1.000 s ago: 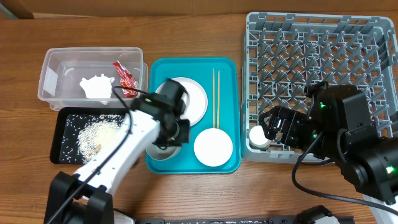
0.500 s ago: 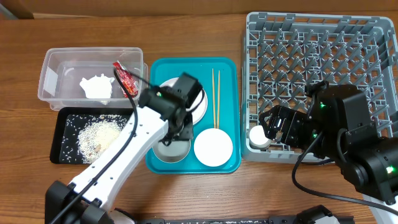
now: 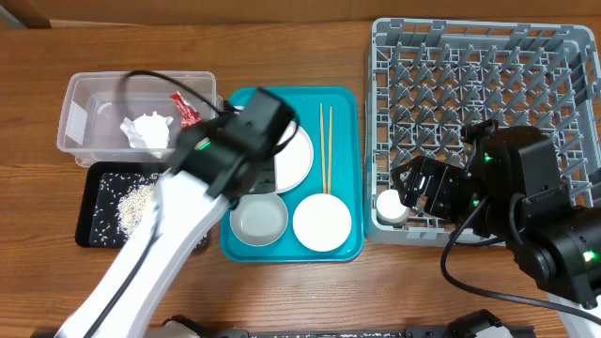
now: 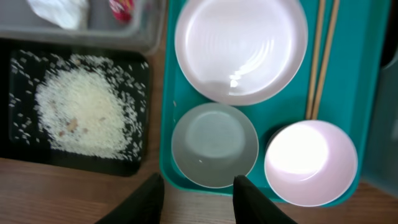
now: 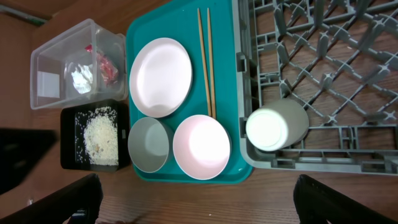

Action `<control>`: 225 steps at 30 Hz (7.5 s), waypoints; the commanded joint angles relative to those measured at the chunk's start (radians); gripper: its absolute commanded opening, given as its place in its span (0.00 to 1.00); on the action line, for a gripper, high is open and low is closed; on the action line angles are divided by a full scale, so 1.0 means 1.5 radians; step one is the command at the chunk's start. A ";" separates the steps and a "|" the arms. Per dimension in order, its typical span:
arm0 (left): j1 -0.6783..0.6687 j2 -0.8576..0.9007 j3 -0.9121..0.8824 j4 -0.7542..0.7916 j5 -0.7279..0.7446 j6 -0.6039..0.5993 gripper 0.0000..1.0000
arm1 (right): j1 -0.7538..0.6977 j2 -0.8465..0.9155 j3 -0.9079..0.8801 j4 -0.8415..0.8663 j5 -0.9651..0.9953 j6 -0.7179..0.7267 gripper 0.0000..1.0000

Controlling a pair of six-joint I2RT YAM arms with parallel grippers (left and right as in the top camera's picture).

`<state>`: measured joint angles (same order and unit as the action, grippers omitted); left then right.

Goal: Sort waste into correct bins and load items into the dishwasher

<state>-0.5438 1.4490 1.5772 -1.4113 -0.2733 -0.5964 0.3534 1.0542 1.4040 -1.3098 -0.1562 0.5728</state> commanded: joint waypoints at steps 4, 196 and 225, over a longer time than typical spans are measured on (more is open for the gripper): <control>-0.022 -0.226 0.046 -0.008 -0.041 -0.002 1.00 | 0.000 -0.002 0.003 0.004 0.006 -0.002 1.00; 0.258 -0.963 -1.048 0.893 0.232 0.233 1.00 | 0.226 0.370 0.061 0.112 0.391 -0.075 0.04; 0.258 -0.963 -1.048 0.893 0.232 0.233 1.00 | -0.101 0.434 -0.029 -0.039 0.850 0.192 0.04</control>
<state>-0.1673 0.0154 0.0086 -0.0704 0.0681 -0.2359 0.1944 1.6737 1.3666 -1.3773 1.0851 0.8459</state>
